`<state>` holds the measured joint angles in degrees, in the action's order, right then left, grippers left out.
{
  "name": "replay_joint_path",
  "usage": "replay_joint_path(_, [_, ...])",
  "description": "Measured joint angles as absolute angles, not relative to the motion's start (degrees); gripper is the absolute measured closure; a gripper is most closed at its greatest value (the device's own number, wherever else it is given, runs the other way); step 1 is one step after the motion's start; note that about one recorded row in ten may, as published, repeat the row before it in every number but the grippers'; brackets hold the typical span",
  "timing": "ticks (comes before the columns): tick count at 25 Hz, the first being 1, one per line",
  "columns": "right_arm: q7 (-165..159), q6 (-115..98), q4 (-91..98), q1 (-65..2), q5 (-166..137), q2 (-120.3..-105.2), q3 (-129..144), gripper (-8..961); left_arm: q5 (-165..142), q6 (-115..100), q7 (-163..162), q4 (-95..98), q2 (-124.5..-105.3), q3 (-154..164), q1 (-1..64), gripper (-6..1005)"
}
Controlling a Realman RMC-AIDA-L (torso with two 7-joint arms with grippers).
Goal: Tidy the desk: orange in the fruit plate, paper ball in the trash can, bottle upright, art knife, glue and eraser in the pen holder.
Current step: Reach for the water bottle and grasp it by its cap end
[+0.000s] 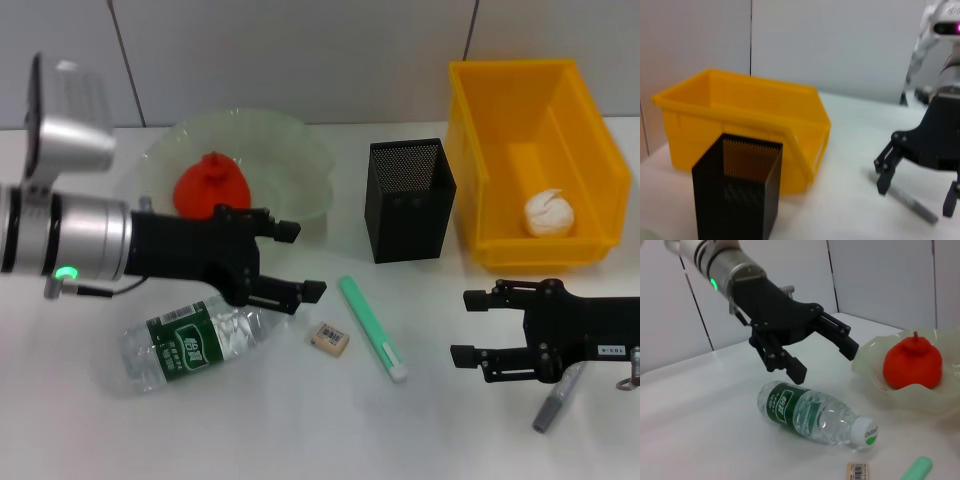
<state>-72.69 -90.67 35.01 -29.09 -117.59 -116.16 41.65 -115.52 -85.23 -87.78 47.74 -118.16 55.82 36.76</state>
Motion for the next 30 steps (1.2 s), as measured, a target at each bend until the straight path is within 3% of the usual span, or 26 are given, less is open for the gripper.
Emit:
replay_joint_path(6, [-72.66,-90.62,34.93,-28.96,-117.64,-116.19,41.72,158,-128.96,-85.86,-107.21,56.45,-118.57,63.55,42.99,191])
replay_joint_path(16, [-72.62,-90.6,35.07,-28.91,-117.69,-116.18,41.75,158,-138.09,-81.7,-122.96,59.61,-118.93,74.72,47.02,195])
replay_joint_path(30, [-72.59,-91.03,35.07,-29.15,-117.69,-116.01,41.76,158,-141.36,-72.3,-127.53,52.33,-119.08,81.92,47.94,200])
